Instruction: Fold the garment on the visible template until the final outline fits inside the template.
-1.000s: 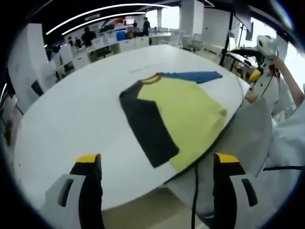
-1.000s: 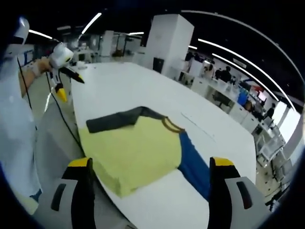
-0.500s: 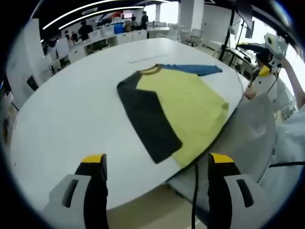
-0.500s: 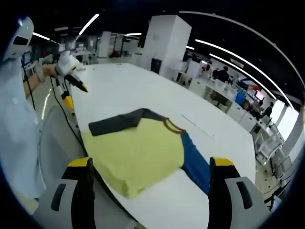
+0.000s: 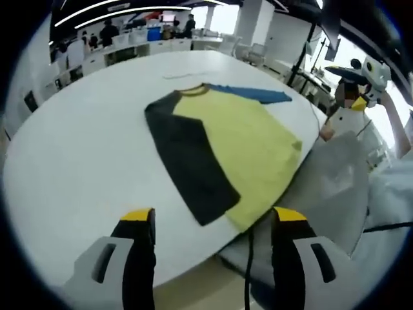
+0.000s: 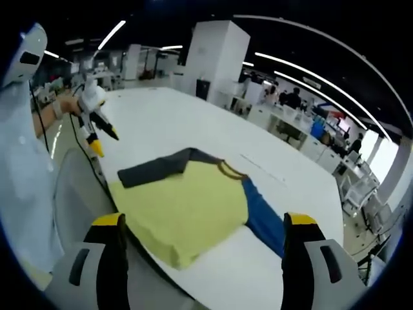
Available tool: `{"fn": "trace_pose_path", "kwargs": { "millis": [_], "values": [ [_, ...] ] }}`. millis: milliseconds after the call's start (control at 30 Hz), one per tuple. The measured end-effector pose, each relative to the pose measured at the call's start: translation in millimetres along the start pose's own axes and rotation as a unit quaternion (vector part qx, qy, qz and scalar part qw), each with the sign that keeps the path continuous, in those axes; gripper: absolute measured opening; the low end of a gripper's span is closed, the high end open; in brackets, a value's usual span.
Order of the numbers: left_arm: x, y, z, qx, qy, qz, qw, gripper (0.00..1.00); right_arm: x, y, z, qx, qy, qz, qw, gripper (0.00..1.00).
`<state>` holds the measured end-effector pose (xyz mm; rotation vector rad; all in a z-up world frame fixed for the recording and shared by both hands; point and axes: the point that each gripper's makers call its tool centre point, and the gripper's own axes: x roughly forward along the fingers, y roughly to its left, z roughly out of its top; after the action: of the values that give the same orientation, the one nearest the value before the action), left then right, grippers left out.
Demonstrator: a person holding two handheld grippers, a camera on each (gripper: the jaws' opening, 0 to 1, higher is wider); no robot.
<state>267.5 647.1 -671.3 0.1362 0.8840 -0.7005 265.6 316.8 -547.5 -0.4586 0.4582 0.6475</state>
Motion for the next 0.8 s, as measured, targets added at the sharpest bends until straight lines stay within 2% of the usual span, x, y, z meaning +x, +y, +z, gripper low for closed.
{"fn": "trace_pose_path", "kwargs": {
  "millis": [100,167,267,467,700,800],
  "values": [
    [6.0,0.7,-2.1,-0.003,0.000,-0.014,0.9999,0.61,-0.1,4.1,-0.7,0.002,0.004,-0.002,1.0000,1.00],
    [10.9,-0.4,-2.0,-0.020,-0.008,-0.029,0.9994,0.58,-0.4,6.5,-0.6,0.004,0.003,-0.004,1.0000,1.00],
    [16.2,2.2,-3.8,-0.027,-0.012,-0.033,0.9990,0.54,-1.3,8.6,-0.9,0.007,0.005,-0.008,0.9999,1.00],
    [30.3,10.4,-8.3,-0.033,-0.003,-0.037,0.9988,0.49,-3.7,8.1,0.2,0.014,0.008,-0.017,0.9997,1.00],
    [48.9,14.2,-18.8,-0.046,0.024,-0.052,0.9973,0.33,-4.7,9.1,6.9,0.017,0.008,-0.023,0.9996,1.00],
    [54.9,17.8,-24.1,-0.047,0.032,-0.048,0.9972,0.31,-5.0,11.5,8.2,0.015,0.008,-0.023,0.9996,1.00]
  ]
}}
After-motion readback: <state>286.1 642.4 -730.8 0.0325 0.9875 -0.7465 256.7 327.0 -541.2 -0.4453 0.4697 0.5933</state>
